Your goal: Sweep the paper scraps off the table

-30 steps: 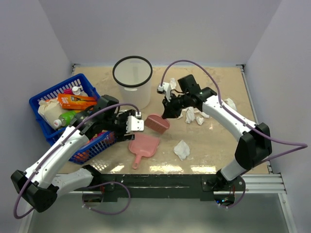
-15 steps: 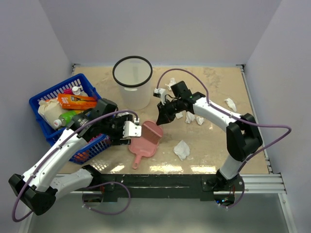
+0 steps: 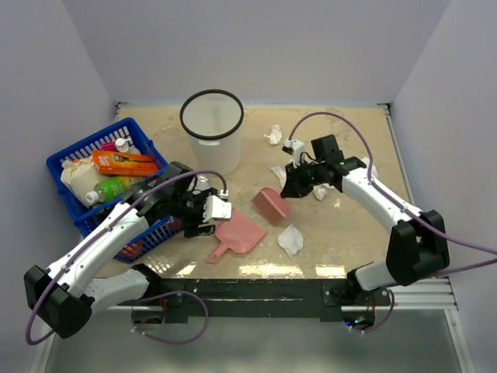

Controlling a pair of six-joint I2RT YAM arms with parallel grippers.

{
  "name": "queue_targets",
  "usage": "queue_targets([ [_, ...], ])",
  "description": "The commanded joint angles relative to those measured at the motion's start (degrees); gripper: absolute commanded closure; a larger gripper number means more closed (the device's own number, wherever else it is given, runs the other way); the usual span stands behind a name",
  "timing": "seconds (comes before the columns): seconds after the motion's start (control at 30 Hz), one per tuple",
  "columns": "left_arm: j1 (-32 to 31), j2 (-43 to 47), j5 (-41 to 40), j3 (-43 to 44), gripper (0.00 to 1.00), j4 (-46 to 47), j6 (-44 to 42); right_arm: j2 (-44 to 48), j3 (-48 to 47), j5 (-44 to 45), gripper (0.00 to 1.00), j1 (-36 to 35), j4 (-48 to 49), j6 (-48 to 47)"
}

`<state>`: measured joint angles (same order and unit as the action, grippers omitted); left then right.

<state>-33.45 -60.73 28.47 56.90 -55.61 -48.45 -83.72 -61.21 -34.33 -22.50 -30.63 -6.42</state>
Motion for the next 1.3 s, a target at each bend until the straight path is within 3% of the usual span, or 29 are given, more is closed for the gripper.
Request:
queue_targets([
  [0.0,-2.3,-2.6,3.8,-2.2,0.29,8.7,7.3,5.2,0.9,-2.3,1.00,1.3,-0.8,0.3],
  [0.2,-5.8,-7.1,1.9,-5.0,0.30,11.5,9.5,8.6,-0.9,-3.9,1.00,1.4,-1.2,0.4],
  [0.53,-7.2,-11.2,-9.4,-8.5,0.40,16.4,16.6,14.2,-2.9,1.3,1.00,5.5,-0.2,1.6],
  [0.87,-7.2,-14.7,-12.6,-9.9,0.41,18.1,2.8,17.0,-1.8,1.4,1.00,7.7,-0.6,0.4],
  [1.27,-7.2,-19.2,-8.5,-11.6,0.41,24.8,-3.9,14.2,-5.7,3.1,1.00,10.5,-3.1,-1.2],
])
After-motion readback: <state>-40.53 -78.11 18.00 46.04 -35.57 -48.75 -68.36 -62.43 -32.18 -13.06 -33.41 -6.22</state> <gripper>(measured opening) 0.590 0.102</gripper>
